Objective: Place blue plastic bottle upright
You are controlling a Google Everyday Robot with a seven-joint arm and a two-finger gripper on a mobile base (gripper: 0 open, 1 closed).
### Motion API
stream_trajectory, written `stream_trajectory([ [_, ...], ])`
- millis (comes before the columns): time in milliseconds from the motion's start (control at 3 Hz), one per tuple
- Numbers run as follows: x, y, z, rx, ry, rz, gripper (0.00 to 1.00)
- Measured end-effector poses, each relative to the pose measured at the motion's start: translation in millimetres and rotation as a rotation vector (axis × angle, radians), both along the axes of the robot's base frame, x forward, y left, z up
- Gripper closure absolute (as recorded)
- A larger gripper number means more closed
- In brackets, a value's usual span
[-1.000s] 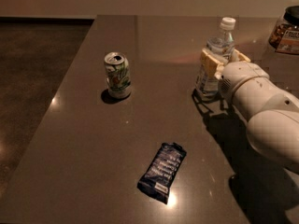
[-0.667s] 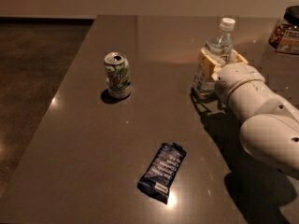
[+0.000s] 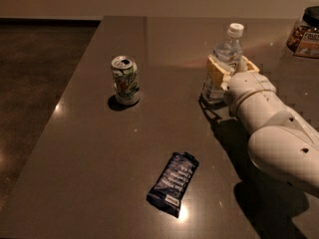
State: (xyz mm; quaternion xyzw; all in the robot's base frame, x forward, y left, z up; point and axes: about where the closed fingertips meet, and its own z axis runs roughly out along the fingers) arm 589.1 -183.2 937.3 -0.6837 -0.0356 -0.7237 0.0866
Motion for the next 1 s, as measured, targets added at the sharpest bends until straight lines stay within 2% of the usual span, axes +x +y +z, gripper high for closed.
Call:
stream_trajectory([
  [333,0.2,1.6,-5.7,-0.032,0.013,-0.008,0.05],
  [667,-0.1,2.3,-4.4,-0.038,0.012,-0.009,0.0],
  [1000,-0.1,2.3,-4.4,-0.038,0.012,-0.009,0.0],
])
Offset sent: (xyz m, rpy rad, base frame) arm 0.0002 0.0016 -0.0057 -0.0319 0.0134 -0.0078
